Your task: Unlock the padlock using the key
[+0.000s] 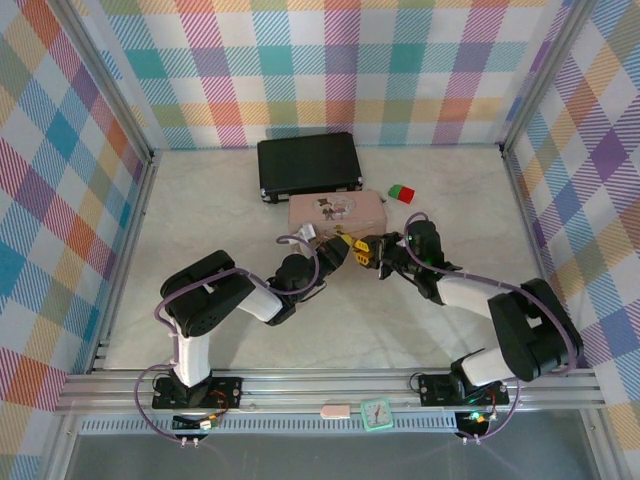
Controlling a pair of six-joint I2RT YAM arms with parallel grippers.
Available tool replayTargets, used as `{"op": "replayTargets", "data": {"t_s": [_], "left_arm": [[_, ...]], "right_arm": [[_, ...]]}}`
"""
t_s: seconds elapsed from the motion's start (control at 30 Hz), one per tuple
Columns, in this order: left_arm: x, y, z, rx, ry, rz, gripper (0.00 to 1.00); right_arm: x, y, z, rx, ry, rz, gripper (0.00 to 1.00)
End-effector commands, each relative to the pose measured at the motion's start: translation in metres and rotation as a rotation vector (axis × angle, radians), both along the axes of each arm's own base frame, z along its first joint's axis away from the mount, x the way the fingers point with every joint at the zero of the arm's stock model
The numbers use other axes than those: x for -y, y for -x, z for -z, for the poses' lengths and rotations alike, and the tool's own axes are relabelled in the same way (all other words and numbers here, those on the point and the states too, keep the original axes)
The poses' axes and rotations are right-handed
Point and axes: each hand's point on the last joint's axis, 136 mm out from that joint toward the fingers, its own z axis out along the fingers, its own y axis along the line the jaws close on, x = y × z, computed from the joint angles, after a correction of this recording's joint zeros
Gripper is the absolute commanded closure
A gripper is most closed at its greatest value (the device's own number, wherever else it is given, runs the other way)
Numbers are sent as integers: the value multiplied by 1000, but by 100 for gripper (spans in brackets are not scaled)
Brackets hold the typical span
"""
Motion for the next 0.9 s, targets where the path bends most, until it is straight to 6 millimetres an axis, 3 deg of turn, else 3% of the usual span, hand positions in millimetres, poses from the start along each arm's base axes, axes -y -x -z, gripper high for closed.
{"op": "replayTargets", "data": {"t_s": [0.0,0.13,0.27,0.67,0.77,0.87], "left_arm": [[24,28,14,-60,11,128,100],[18,28,25,-125,-22,93,100],[12,30,39,-205,-72,72,100],[-4,46,89,-370,-247,59,100],[-7,49,95,-391,-245,61,83],[-17,52,96,-408,-250,45,55]], "right_arm": [[3,5,-30,205,169,-96,67],[26,19,-22,249,378,-125,53],[41,29,-15,293,495,-158,48],[50,28,-19,473,730,-311,41],[44,32,-24,516,778,-360,40],[38,39,-26,550,829,-418,39]]}}
